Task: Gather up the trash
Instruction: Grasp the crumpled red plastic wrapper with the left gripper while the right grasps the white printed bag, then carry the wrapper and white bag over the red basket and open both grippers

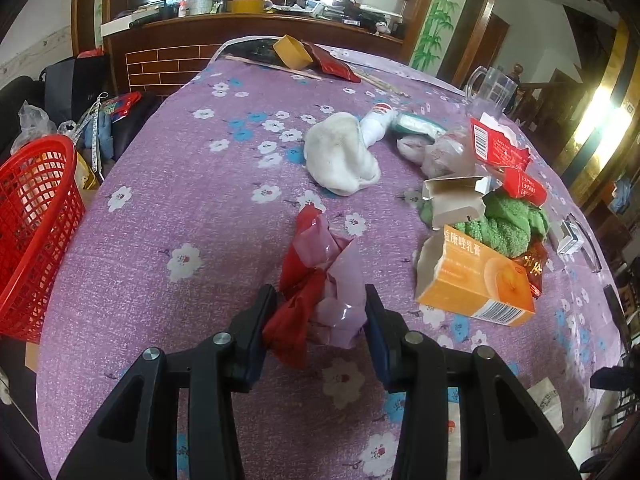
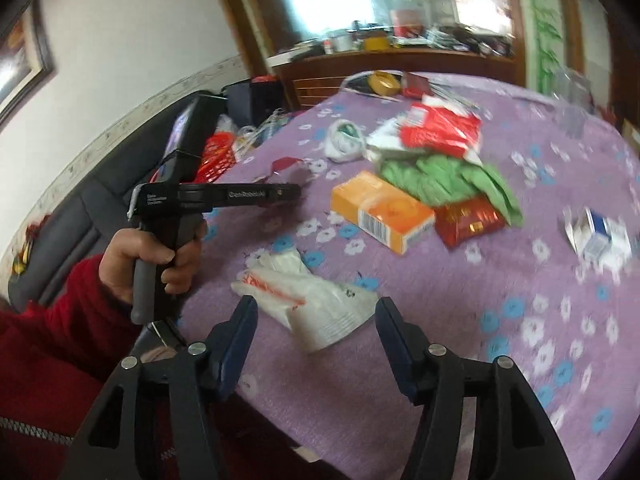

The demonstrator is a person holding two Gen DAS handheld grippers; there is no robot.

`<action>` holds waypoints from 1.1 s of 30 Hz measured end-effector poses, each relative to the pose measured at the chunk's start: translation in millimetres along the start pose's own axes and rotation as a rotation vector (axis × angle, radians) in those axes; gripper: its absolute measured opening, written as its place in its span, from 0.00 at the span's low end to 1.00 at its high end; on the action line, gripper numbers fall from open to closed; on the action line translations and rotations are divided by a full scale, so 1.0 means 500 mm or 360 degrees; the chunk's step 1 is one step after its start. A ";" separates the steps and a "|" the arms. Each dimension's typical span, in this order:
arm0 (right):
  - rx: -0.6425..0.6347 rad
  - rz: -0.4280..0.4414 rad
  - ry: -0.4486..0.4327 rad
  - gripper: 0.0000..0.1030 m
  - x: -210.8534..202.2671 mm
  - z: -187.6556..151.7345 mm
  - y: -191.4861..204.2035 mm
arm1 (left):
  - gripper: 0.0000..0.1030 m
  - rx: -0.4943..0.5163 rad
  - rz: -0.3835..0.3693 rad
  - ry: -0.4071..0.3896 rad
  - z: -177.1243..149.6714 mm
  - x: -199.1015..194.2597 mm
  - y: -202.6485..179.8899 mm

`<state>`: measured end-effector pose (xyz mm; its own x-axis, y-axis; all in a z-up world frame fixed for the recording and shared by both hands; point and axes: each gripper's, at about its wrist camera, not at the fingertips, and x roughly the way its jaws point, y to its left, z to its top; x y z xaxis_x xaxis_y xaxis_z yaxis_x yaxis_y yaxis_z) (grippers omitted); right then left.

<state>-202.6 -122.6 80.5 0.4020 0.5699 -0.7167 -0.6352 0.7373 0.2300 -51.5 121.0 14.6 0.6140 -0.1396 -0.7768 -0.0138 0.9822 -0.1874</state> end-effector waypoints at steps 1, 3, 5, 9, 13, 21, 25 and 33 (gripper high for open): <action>-0.0041 0.0003 0.0006 0.68 -0.001 0.002 0.008 | 0.41 -0.0001 0.0003 -0.0008 0.001 -0.001 0.000; -0.0163 0.0030 0.0071 0.70 0.021 0.016 0.021 | 0.41 -0.0004 -0.0001 -0.0019 0.000 -0.003 0.001; -0.0259 0.0057 0.0133 0.70 0.049 0.026 0.030 | 0.41 -0.0011 -0.0004 -0.0019 0.000 -0.002 0.003; -0.0418 0.0092 0.0268 0.70 0.104 0.038 0.045 | 0.41 -0.0013 -0.0003 -0.0025 -0.002 -0.003 0.004; -0.0494 0.0052 0.0366 0.70 0.146 0.043 0.049 | 0.41 0.0005 0.0010 -0.0037 -0.004 -0.006 -0.001; -0.0428 -0.0059 0.0385 0.58 0.149 0.024 0.031 | 0.41 0.0024 0.0013 -0.0060 -0.005 -0.008 -0.006; -0.0258 -0.0080 0.0305 0.50 0.120 0.022 0.014 | 0.41 0.0035 0.0000 -0.0098 -0.006 -0.017 -0.007; 0.0138 -0.0008 0.0104 0.50 0.069 0.043 -0.027 | 0.41 0.0033 -0.0009 -0.0110 -0.007 -0.029 -0.005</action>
<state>-165.9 -104.7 66.9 0.3593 0.5430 -0.7589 -0.5726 0.7705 0.2801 -63.2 119.9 24.2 0.6671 -0.1367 -0.7323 0.0055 0.9839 -0.1786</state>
